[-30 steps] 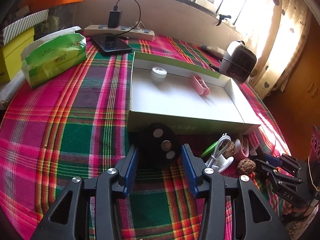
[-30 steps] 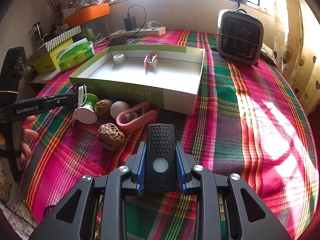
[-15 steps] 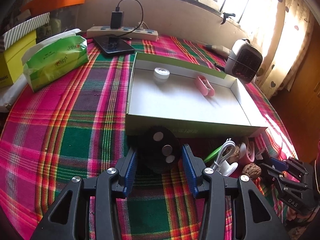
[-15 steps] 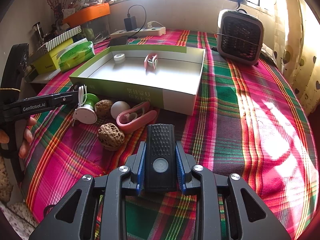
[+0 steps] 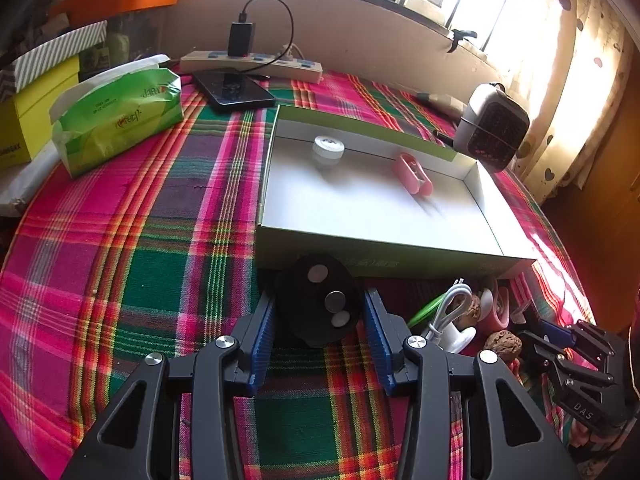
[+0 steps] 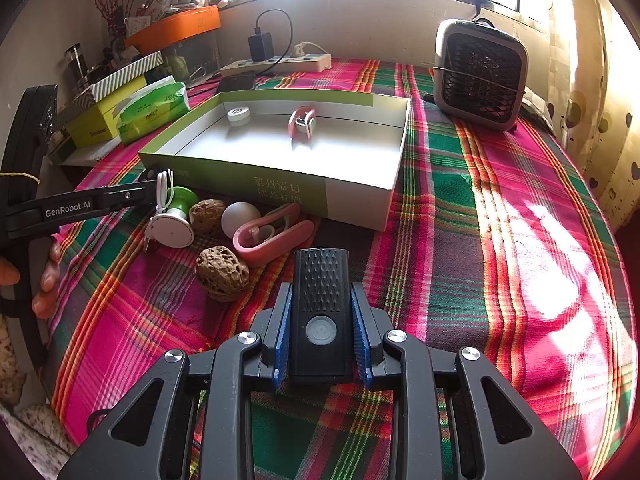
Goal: Organize objects
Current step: 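Grasp the black round puck with the left tool while the right tool holds the remote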
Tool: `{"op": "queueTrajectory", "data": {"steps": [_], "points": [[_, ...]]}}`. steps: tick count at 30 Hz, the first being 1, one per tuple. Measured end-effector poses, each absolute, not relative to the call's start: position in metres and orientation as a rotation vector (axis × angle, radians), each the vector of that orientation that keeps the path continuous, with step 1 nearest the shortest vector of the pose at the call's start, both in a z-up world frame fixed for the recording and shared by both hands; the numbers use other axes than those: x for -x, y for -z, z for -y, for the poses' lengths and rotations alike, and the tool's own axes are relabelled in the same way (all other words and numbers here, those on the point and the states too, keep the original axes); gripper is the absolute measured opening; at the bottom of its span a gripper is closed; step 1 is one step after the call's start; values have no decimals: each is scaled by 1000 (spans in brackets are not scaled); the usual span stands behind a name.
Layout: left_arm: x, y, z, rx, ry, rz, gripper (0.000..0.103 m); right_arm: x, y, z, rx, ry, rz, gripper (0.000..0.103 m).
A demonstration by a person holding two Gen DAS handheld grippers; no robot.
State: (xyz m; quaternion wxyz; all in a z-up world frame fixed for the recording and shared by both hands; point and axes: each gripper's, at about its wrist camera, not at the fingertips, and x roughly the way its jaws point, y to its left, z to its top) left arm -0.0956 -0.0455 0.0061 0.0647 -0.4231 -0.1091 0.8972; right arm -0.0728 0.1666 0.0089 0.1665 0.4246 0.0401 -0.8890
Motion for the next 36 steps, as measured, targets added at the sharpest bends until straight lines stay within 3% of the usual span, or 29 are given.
{"op": "queueTrajectory", "data": {"steps": [36], "points": [[82,-34,40,1196,-2697,282,41,69,-27,-162,-1164,2576,-63,28]]}}
